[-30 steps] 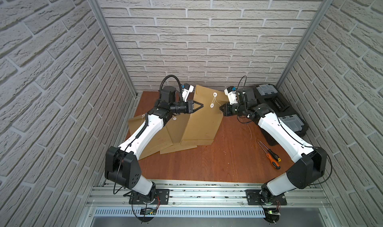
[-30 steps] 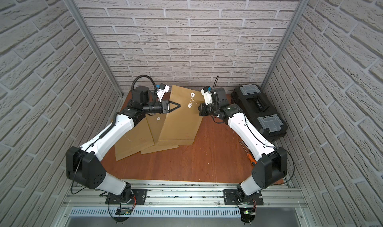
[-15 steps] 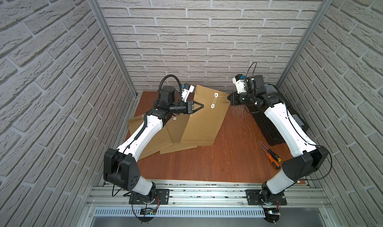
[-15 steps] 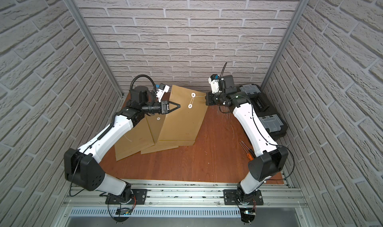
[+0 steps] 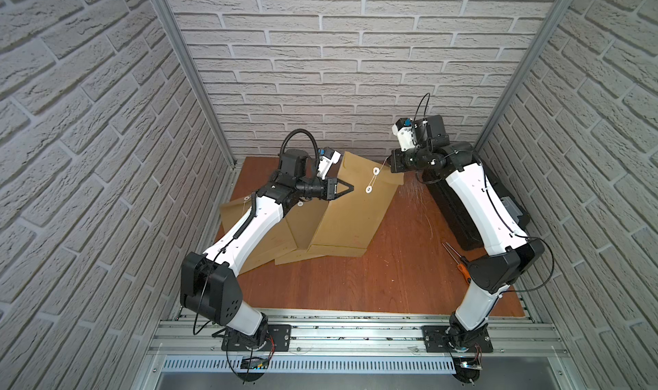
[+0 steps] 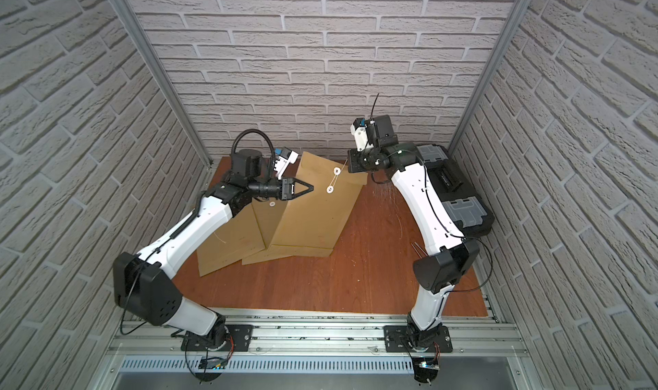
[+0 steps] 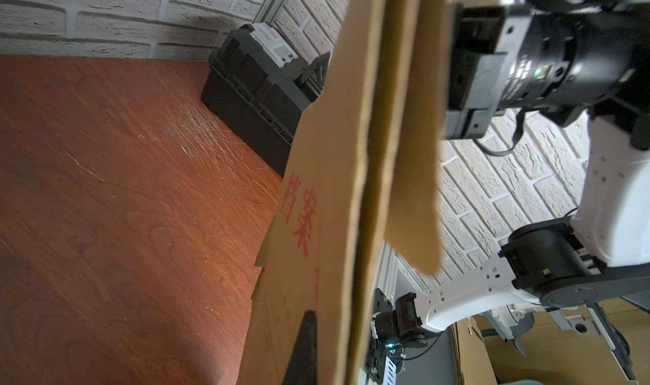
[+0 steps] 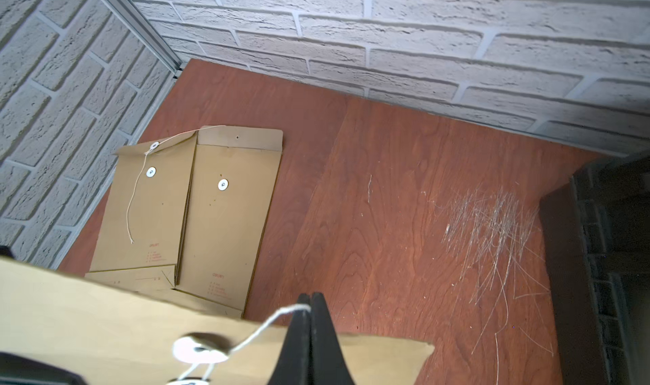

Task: Close the mouth of the file bag
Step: Close the file bag.

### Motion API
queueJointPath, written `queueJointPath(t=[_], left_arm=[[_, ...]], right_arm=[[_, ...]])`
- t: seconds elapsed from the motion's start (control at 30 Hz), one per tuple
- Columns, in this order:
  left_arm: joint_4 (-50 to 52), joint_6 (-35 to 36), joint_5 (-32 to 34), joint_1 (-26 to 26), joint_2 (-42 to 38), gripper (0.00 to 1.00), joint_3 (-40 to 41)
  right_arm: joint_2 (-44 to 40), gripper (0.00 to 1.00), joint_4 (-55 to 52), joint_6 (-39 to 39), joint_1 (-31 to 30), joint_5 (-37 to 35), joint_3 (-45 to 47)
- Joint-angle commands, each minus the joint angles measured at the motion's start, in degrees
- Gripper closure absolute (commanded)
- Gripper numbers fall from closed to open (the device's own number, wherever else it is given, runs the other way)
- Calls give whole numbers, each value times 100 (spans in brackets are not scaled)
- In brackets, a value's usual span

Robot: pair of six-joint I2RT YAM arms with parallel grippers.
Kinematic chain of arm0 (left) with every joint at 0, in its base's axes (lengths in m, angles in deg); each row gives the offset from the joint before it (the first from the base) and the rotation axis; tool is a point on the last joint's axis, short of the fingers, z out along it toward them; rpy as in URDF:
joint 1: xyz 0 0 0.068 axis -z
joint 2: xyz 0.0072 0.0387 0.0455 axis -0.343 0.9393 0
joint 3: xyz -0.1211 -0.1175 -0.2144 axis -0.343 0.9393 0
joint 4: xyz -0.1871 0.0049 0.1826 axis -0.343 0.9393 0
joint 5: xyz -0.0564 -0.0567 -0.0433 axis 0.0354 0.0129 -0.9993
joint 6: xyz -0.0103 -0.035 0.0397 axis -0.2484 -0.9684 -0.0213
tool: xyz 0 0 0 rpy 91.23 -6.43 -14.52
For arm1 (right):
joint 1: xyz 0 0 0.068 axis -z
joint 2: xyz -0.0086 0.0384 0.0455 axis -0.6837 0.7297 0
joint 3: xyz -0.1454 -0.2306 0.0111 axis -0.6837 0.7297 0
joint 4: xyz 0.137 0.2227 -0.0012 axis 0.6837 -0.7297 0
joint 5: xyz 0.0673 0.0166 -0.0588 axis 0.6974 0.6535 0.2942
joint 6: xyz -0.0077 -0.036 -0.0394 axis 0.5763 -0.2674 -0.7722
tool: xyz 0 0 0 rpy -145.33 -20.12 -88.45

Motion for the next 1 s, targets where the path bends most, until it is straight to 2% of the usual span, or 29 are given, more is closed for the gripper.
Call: queueJointPath(t=[0.0, 0.27, 0.67, 0.8, 0.97], left_arm=[[27, 265, -30, 78, 76, 100, -259], [40, 283, 28, 116, 77, 100, -257], [43, 282, 69, 127, 23, 100, -209], [43, 283, 88, 145, 49, 100, -228], [69, 287, 123, 175, 50, 100, -262]], right_arm=[[171, 97, -358, -185, -159, -215, -372], [454, 97, -1000, -400, -563, -721, -1039], [402, 97, -2003, -832, -913, -2136, -1327], [364, 97, -2082, -912, -911, -1768, -1326], [315, 97, -1860, -883, -901, -894, -1301]])
